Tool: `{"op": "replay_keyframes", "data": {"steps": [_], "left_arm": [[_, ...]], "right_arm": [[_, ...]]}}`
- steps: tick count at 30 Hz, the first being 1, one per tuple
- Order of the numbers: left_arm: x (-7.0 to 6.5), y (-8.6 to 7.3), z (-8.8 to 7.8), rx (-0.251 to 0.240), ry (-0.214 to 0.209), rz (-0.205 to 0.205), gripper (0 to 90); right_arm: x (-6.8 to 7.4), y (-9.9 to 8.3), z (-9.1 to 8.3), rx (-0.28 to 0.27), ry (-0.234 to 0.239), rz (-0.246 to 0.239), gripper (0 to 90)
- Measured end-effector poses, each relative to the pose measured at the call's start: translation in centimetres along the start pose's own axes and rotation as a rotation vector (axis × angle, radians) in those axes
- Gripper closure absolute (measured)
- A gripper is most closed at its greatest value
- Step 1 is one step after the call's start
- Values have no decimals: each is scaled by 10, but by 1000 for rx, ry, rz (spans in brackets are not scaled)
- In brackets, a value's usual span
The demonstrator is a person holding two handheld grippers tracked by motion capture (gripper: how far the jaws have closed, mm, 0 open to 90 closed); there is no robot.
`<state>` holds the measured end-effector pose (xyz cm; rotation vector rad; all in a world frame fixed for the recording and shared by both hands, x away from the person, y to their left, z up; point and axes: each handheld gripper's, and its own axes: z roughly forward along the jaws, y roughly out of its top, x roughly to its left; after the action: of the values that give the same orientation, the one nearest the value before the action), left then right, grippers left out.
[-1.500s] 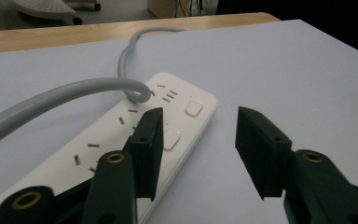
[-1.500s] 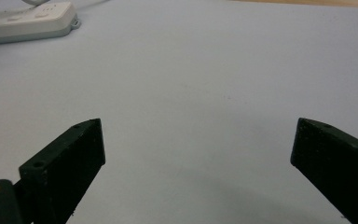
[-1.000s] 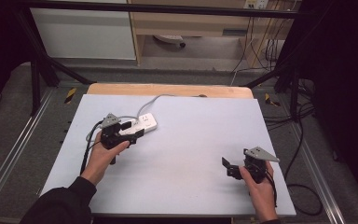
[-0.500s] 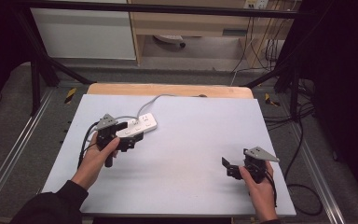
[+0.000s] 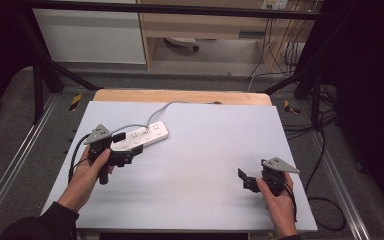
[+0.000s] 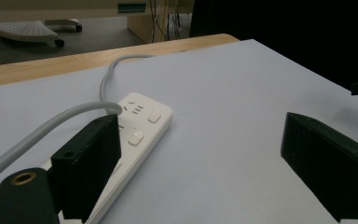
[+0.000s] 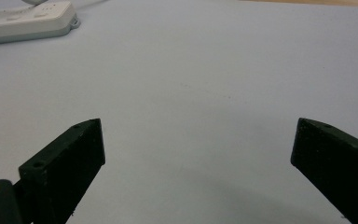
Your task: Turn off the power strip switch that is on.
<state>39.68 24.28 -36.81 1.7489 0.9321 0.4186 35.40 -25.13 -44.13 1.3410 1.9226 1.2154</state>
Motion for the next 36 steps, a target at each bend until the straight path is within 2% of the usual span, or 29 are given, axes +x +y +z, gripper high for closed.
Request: {"op": "replay_keyframes", "data": {"steps": [12,23,36], "left_arm": [[11,-6,-33,-31,28,-16,105],[30,-34,-58,-43,64,-53,111],[48,-53,-82,-52,123,-69,116]], "right_arm": [[0,0,0,1,-1,2,32],[0,-1,0,6,-5,-1,33],[-3,-1,-4,-1,-23,-1,33]]}}
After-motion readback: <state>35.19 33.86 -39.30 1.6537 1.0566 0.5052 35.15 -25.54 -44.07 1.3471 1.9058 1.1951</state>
